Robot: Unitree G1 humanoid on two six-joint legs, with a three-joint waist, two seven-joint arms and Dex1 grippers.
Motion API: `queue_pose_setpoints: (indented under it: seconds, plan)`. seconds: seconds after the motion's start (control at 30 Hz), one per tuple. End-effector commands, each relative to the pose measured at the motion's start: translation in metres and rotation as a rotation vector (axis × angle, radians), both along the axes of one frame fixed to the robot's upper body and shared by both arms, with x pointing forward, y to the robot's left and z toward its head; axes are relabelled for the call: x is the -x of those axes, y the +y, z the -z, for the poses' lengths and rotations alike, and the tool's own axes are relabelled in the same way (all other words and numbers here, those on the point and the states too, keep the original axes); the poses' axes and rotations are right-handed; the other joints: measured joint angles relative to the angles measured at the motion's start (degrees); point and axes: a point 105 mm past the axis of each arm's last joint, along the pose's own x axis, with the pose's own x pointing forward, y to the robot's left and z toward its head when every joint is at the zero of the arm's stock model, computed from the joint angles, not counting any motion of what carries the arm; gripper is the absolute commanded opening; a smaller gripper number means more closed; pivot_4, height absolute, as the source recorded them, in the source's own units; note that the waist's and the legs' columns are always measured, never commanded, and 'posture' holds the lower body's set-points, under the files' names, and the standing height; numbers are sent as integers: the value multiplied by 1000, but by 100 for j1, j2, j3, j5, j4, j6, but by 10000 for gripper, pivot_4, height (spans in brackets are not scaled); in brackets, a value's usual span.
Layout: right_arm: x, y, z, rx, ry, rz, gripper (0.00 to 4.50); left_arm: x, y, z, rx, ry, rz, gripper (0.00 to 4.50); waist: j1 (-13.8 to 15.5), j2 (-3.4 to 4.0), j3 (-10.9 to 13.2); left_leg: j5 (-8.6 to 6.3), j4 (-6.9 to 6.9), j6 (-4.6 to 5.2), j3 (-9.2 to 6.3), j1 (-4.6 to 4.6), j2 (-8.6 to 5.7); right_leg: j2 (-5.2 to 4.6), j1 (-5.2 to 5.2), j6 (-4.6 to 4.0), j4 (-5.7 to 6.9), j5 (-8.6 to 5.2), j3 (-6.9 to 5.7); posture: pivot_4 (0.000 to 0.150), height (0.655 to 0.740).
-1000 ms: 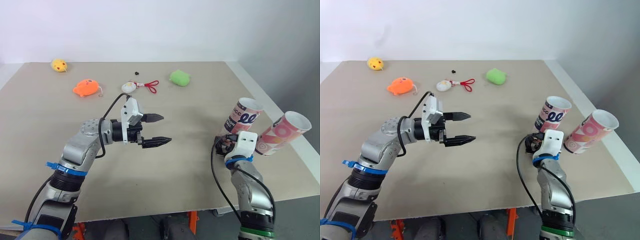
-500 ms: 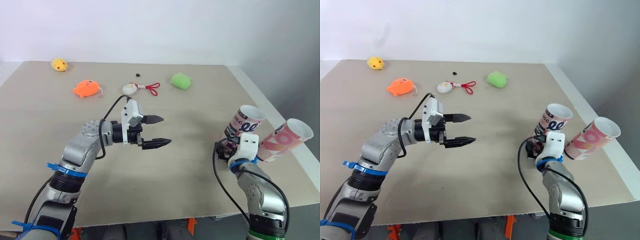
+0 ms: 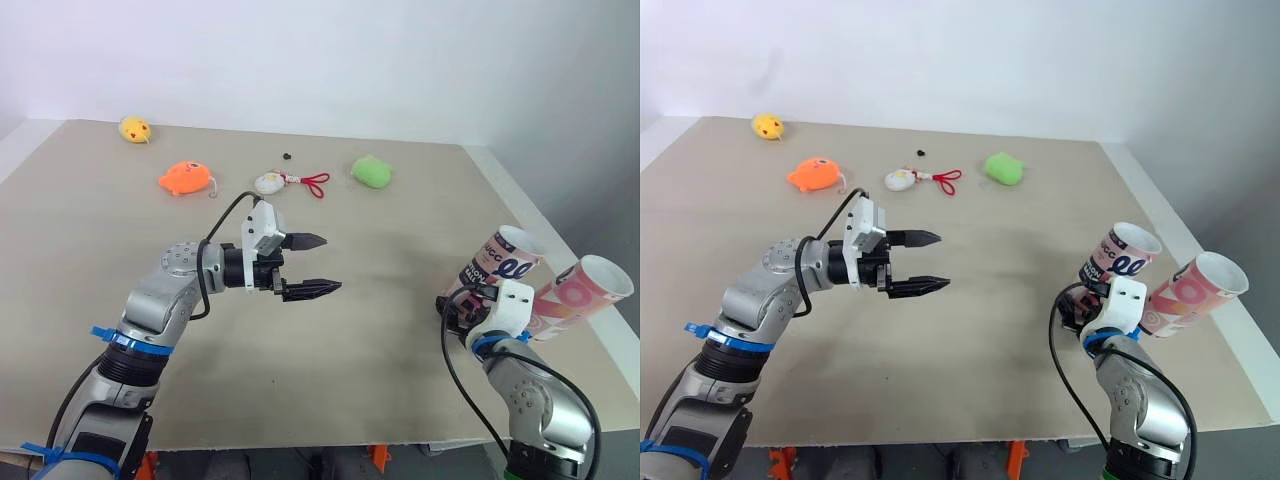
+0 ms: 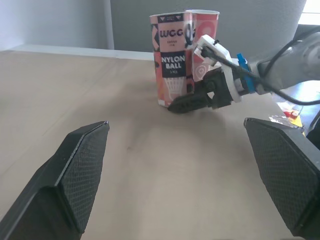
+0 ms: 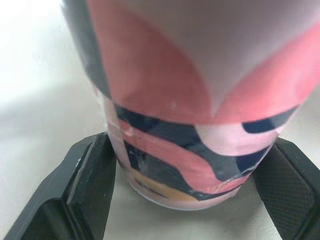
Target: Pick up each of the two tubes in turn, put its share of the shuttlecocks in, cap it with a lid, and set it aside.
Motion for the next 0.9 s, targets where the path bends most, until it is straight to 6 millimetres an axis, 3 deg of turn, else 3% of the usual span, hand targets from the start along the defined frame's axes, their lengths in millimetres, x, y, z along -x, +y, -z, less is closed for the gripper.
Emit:
queue_pose_setpoints:
  seconds: [0.03,0.2,0.33,0.6,0.7,0.9]
  plan:
    - [48,28,94,-80,434,-103,42178,4,-4,-8,3,-37,24,45000,-1,0,0,0,0,0,1,2,1,1,0,-1,0,0,1,1500,7400]
    - [52,29,98,90,461,-209,42178,4,-4,-8,1,-37,23,45000,1,0,0,0,0,0,1,7,7,8,3,-3,0,0,1,1500,7400]
    - [57,29,104,132,492,-244,42178,4,-4,-7,0,-38,21,45000,0,1,-1,-5,-1,-7,4,19,18,20,8,-13,1,-6,3,1500,7400]
    - [86,51,118,6,611,-368,42178,4,-3,-7,1,-36,18,45000,0,1,-2,-48,-2,-34,-13,77,36,30,65,-43,1,-45,-11,1500,7400]
    - [79,53,114,-153,573,-260,42178,4,-4,-6,1,-34,18,45000,-9,-10,-9,-79,-3,-65,-26,123,52,37,90,-63,1,-80,-19,1500,7400]
    - [74,50,112,-134,555,-246,42178,4,-3,-6,0,-31,18,45000,-2,-29,-16,-104,-1,-100,-58,132,82,65,134,-87,-4,-102,-50,1500,7400]
